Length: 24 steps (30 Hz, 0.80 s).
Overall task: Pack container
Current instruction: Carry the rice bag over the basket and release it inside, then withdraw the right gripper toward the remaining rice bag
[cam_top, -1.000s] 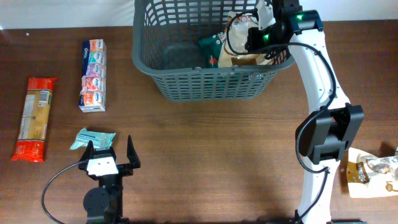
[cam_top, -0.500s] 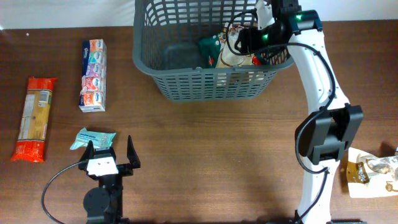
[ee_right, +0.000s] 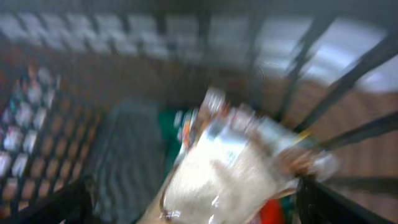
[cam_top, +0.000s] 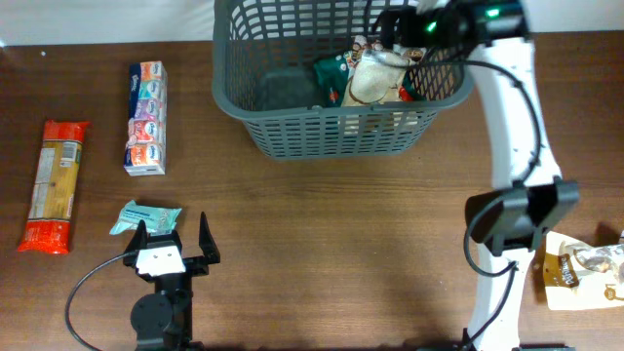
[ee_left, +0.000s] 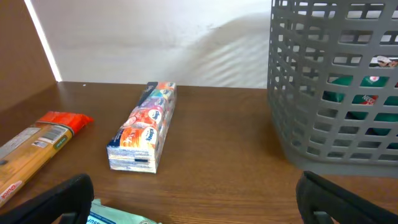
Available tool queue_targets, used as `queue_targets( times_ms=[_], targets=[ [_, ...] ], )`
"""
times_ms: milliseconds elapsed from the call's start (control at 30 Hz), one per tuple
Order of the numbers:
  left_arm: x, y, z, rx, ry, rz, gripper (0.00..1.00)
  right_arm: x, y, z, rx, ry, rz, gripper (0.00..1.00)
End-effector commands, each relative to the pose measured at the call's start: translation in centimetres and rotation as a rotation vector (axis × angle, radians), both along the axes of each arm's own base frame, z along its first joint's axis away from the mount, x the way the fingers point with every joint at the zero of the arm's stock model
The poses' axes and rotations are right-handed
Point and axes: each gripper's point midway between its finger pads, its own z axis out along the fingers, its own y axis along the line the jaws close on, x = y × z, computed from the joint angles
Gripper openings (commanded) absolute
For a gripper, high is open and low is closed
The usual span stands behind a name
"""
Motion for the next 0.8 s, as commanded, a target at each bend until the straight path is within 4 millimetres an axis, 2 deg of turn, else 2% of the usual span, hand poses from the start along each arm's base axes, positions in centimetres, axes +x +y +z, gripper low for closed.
queue_targets(
  times_ms=[0, 100, 233, 333, 367, 433, 500, 600, 667, 700, 767],
  targets=[
    [0.0, -0.3, -0.1, -0.01, -0.003, -0.013, 0.99, -0.6, -4.7, 8.6, -0.02, -0.205, -0.087, 0.99],
    [0.0, -0.3, -0.1, -0.011, -0.003, -0.013, 0.99, -2.2, -5.8, 13.1, -0.014, -0.299, -0.11, 0.99],
    [0.0, -0.3, -0.1, -0.011, -0.003, -0.013, 0.99, -5.0, -7.0, 17.4, -0.011, -0.387, -0.141, 0.99],
    [0.0, -0.3, -0.1, -0.01, -0.003, -0.013, 0.99, -7.0, -9.1, 19.4, -0.035, -0.42, -0.203, 0.99],
    [0.0, -0.3, -0.1, -0.01, -0.003, -0.013, 0.99, -7.7, -10.4, 19.8, -0.058, -0.418, -0.251, 0.99],
    [0.0, -0.3, -0.1, -0.01, -0.003, -0.013, 0.99, -9.0, -13.3, 20.1, -0.101, -0.402, -0.369, 0.99],
    [0.0, -0.3, -0.1, -0.01, -0.003, -0.013, 0.99, -10.7, -17.0, 20.0, -0.165, -0.365, -0.528, 0.99],
    [0.0, -0.3, -0.1, -0.01, -0.003, -0.013, 0.99, -15.0, -24.2, 18.7, -0.284, -0.257, -0.884, 0.99],
    [0.0, -0.3, -0.1, -0.011, -0.003, -0.013, 0.99, -19.0, -28.2, 17.4, -0.354, -0.16, -1.12, 0.99],
    [0.0, -0.3, -0.1, -0.01, -0.003, -0.013, 0.99, -20.8, -29.6, 16.8, -0.37, -0.114, -1.213, 0.99],
    [0.0, -0.3, -0.1, -0.011, -0.003, -0.013, 0.99, -21.4, -30.8, 16.4, -0.363, -0.086, -1.214, 0.99]
  ],
)
